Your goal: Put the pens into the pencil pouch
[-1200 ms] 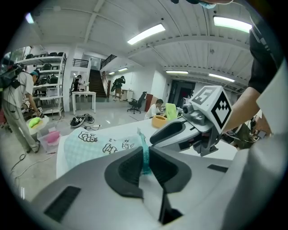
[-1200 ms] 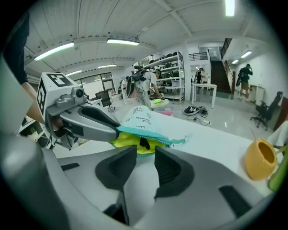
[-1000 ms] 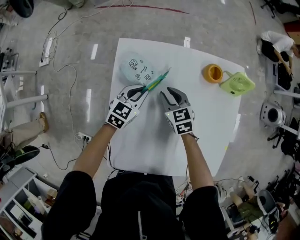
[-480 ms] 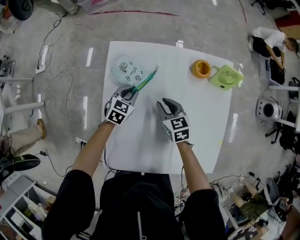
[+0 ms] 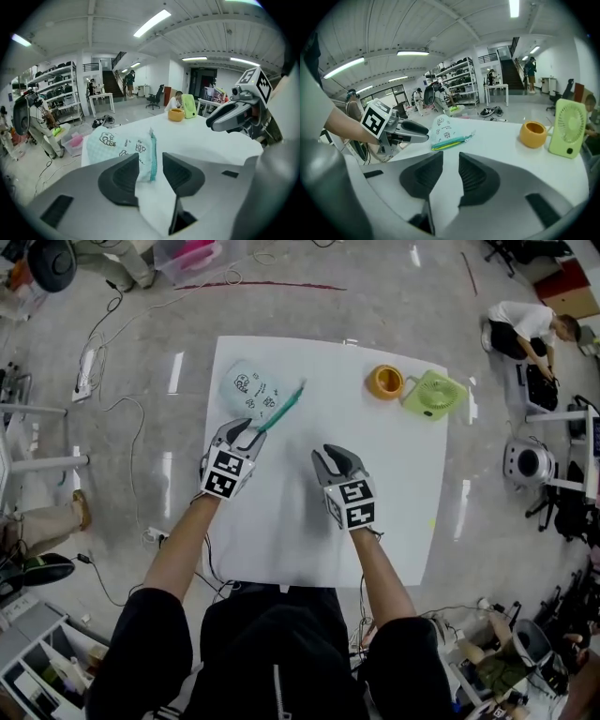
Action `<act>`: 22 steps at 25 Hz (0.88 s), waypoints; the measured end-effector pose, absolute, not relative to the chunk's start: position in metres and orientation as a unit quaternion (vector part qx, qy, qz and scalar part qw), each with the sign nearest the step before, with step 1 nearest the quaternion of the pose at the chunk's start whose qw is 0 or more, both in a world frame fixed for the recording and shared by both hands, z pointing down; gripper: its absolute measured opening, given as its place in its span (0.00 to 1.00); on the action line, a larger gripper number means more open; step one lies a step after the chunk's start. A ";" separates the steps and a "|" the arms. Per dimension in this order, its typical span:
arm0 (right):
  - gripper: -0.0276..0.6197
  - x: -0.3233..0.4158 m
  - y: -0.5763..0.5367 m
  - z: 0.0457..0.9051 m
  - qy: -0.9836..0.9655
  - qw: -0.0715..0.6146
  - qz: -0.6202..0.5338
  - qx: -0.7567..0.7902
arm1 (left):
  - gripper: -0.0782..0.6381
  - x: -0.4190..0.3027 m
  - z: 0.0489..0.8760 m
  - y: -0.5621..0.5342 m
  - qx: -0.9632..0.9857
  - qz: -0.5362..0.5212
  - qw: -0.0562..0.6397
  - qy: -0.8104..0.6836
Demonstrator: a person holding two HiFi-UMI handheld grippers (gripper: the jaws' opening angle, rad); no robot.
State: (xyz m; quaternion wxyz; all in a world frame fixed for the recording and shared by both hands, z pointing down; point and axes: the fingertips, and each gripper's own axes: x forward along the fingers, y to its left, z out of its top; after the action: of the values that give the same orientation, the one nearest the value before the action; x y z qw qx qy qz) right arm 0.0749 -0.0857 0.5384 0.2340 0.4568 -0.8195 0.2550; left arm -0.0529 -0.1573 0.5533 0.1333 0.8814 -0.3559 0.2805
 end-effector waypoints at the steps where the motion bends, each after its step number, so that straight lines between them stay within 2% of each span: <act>1: 0.22 0.077 -0.085 0.534 -0.819 0.231 0.254 0.461 | 0.33 -0.056 0.545 -0.156 0.882 0.271 0.133 -0.362; 3: 0.20 0.079 -0.084 0.525 -0.816 0.224 0.250 0.470 | 0.33 -0.063 0.525 -0.150 0.883 0.250 0.132 -0.375; 5: 0.18 0.081 -0.083 0.512 -0.815 0.217 0.244 0.478 | 0.26 -0.069 0.503 -0.143 0.884 0.227 0.127 -0.387; 11: 0.11 0.086 -0.077 0.461 -0.823 0.176 0.216 0.495 | 0.16 -0.081 0.454 -0.115 0.885 0.191 0.119 -0.407; 14: 0.06 0.095 -0.076 0.435 -0.820 0.164 0.194 0.512 | 0.15 -0.081 0.434 -0.104 0.886 0.173 0.118 -0.414; 22: 0.06 0.116 -0.063 0.377 -0.814 0.152 0.143 0.542 | 0.15 -0.079 0.369 -0.083 0.888 0.128 0.098 -0.430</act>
State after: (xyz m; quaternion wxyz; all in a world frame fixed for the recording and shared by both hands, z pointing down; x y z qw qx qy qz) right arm 0.1165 -0.0626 0.3775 0.1524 0.5424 -0.8137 0.1431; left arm -0.0793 -0.0830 0.3695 0.0983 0.8883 -0.4299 0.1283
